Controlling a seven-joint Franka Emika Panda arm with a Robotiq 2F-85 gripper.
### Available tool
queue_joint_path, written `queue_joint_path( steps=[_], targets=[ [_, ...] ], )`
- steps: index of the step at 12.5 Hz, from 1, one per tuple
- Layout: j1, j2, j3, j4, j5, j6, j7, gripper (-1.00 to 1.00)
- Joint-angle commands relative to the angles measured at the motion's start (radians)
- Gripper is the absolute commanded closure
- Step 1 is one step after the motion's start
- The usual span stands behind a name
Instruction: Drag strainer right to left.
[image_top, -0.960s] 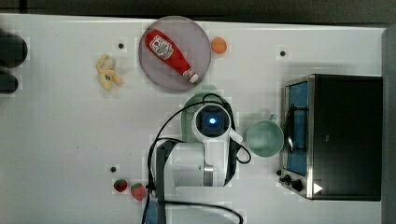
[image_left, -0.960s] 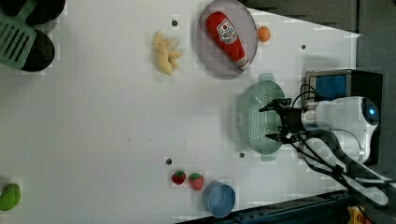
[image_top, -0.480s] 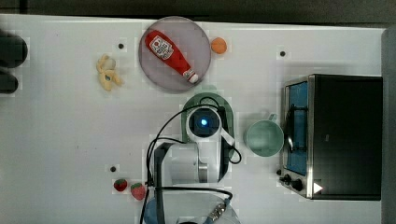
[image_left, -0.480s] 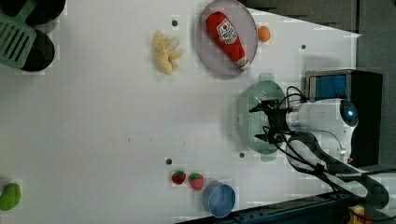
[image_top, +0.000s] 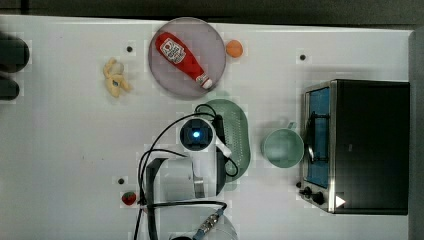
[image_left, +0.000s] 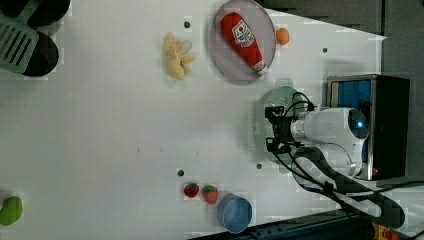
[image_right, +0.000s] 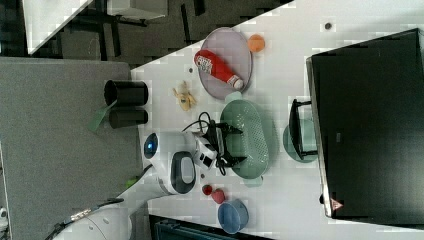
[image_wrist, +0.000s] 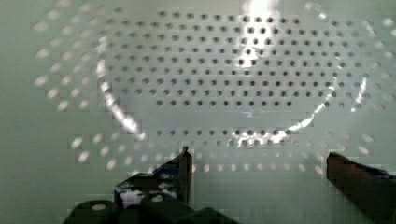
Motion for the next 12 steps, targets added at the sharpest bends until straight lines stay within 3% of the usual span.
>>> queue_joint_path(
  steps=[1,8,12],
  targets=[
    [0.004,-0.006,-0.002,0.021,0.006,-0.006,0.051,-1.00],
    [0.077,0.007,0.075,0.034,0.184,-0.014,0.052,-1.00],
    [0.151,0.012,0.110,0.066,0.206,-0.029,0.192,-1.00]
  ],
)
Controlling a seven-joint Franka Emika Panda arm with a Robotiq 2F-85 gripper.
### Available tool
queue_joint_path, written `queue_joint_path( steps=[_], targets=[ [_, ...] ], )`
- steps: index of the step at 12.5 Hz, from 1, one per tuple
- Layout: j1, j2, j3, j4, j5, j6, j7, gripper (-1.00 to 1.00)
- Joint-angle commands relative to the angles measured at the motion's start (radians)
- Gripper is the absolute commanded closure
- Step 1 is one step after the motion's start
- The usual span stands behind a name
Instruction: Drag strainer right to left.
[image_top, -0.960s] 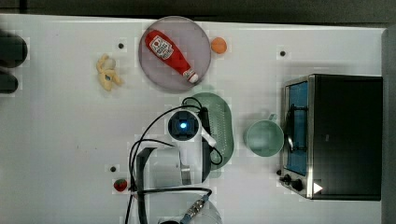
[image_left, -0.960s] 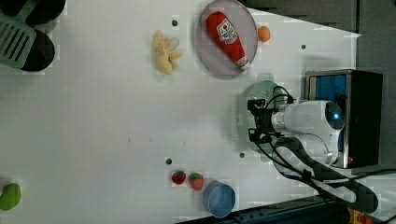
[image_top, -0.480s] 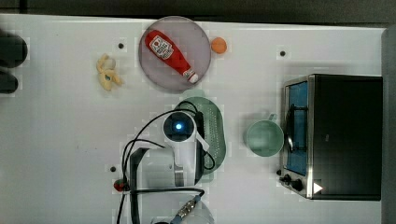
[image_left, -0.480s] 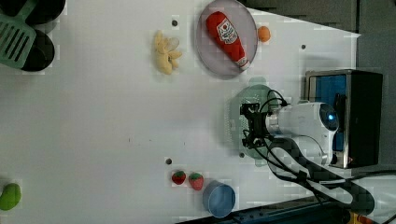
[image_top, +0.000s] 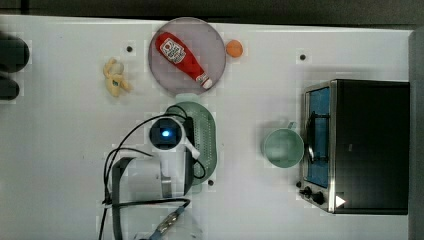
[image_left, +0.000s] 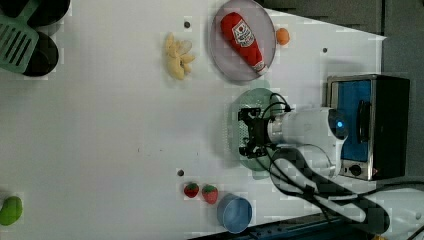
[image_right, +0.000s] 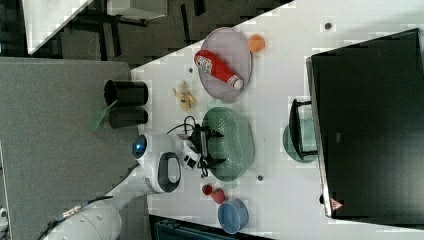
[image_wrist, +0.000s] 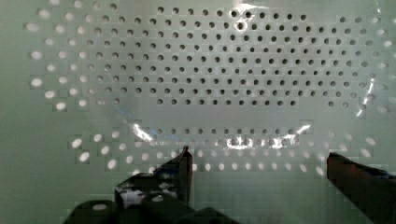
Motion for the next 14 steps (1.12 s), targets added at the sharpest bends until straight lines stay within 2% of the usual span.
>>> queue_joint_path(
  steps=[1,5,10,14],
  targets=[
    [0.066,-0.012,0.038,0.032,-0.001,-0.012,0.198,-1.00],
    [0.160,0.019,0.039,0.083,-0.001,-0.012,0.277,-1.00],
    [0.249,0.090,0.039,0.197,0.000,-0.015,0.393,-1.00],
    [0.313,0.146,0.039,0.276,0.003,-0.014,0.410,-1.00]
  ],
)
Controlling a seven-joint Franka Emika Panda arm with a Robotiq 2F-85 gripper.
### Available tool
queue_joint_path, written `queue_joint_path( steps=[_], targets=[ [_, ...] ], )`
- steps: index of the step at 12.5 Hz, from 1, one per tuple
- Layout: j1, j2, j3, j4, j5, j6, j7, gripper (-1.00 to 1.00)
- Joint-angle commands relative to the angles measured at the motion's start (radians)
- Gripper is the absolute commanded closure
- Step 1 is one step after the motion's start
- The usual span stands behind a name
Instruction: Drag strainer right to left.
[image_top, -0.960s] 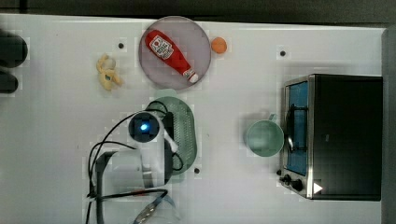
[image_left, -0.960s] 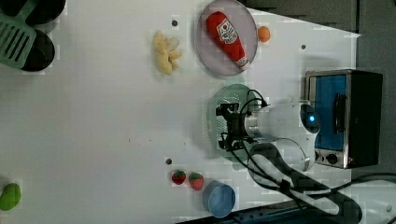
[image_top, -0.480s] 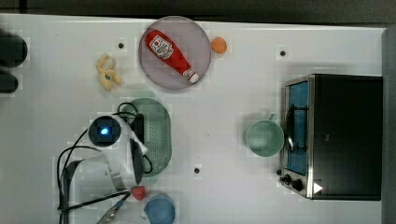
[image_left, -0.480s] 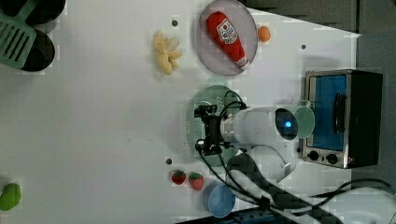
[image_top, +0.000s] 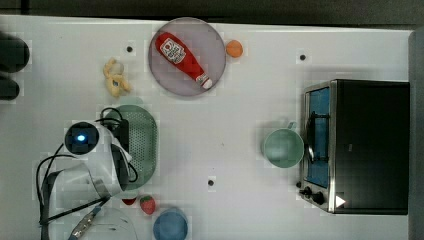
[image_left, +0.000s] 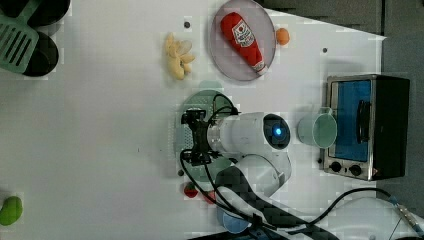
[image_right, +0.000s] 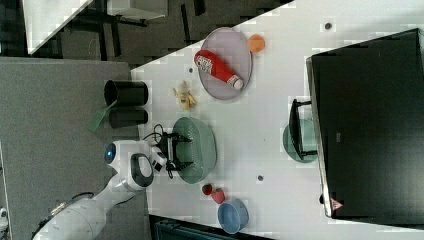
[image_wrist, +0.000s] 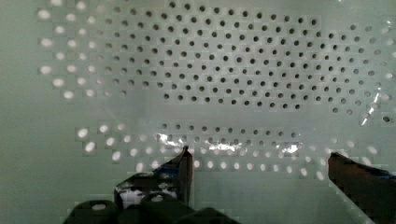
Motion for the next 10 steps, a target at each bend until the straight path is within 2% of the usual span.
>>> queue_joint_path(
  steps=[1,5,10],
  targets=[
    [0.065,0.028,-0.016,0.074,0.004,-0.008,0.096,-1.00],
    [0.121,0.077,-0.016,0.156,0.004,-0.009,0.207,-1.00],
    [0.178,0.145,-0.015,0.247,0.005,-0.008,0.216,-1.00]
  ],
)
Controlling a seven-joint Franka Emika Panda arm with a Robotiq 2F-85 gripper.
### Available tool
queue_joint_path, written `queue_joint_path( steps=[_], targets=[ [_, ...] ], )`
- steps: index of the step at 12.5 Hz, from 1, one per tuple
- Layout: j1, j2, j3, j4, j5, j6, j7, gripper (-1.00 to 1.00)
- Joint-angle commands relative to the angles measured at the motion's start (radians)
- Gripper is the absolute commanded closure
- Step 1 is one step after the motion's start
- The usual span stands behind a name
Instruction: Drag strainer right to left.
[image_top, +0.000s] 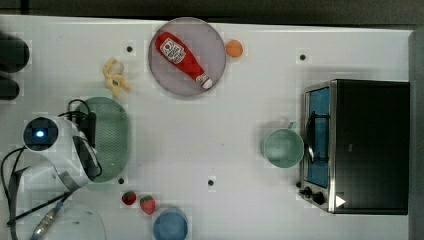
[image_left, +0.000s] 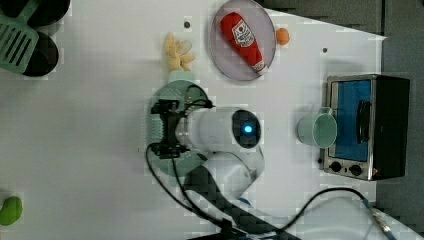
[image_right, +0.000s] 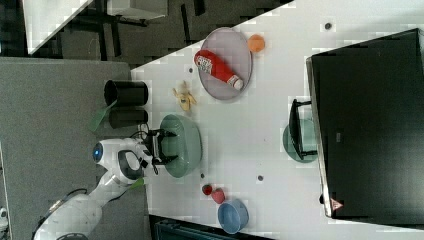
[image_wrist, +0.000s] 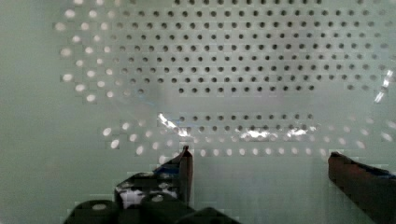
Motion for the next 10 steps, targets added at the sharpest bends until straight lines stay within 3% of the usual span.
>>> queue_joint_path(
  steps=[1,6,10],
  targets=[
    [0.042,0.033,0.022,0.040,0.010,-0.001,0.058,-1.00],
    [0.050,0.010,-0.002,0.049,-0.004,-0.072,0.034,-1.00],
    [0.042,-0.205,-0.095,0.028,-0.040,-0.307,-0.179,-1.00]
  ],
)
